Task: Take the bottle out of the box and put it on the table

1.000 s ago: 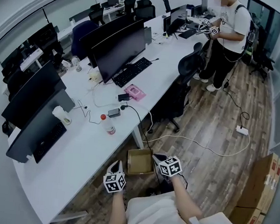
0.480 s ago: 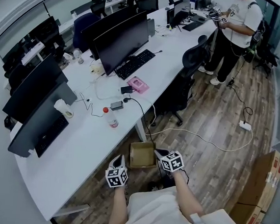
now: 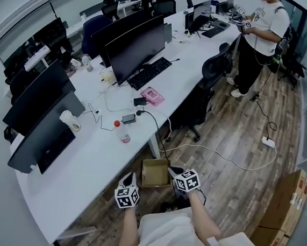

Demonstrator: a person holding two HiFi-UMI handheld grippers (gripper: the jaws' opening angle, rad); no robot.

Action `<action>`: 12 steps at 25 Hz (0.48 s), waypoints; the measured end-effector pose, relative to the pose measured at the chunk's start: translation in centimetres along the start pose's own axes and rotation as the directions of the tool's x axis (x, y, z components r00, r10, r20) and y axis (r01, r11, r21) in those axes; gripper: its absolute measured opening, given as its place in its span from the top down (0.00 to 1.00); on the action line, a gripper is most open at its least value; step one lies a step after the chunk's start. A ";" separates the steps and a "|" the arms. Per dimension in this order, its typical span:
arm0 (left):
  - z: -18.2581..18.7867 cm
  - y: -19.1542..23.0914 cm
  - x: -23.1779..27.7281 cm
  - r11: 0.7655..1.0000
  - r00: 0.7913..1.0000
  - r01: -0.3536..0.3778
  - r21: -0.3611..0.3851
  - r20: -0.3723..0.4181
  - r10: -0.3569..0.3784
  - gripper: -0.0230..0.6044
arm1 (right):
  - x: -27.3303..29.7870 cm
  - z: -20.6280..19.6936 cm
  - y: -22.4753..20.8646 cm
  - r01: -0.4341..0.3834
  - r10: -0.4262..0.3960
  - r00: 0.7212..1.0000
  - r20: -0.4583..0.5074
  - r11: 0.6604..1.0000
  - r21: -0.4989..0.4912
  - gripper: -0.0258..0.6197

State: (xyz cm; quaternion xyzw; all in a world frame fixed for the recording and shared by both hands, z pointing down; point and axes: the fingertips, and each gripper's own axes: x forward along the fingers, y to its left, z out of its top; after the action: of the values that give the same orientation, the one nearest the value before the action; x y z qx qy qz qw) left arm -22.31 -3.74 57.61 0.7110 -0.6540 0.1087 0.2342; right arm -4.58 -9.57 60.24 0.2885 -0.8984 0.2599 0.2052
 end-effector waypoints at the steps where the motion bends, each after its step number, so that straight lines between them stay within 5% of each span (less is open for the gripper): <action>1: 0.1 0.0 0.0 1.000 1.000 0.001 0.000 0.001 -0.001 0.94 | 0.1 0.0 0.0 -0.002 0.002 1.000 -0.001 1.000 0.000 0.90; 12: 0.4 0.2 0.6 1.000 1.000 -0.001 0.000 0.002 0.001 0.94 | 0.7 0.2 0.1 -0.009 0.008 1.000 -0.011 1.000 -0.023 0.90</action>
State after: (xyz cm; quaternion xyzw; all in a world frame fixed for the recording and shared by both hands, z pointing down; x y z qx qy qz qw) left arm -22.49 -4.42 57.60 0.7108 -0.6547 0.1081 0.2333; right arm -5.16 -9.91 60.44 0.2809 -0.9014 0.2521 0.2123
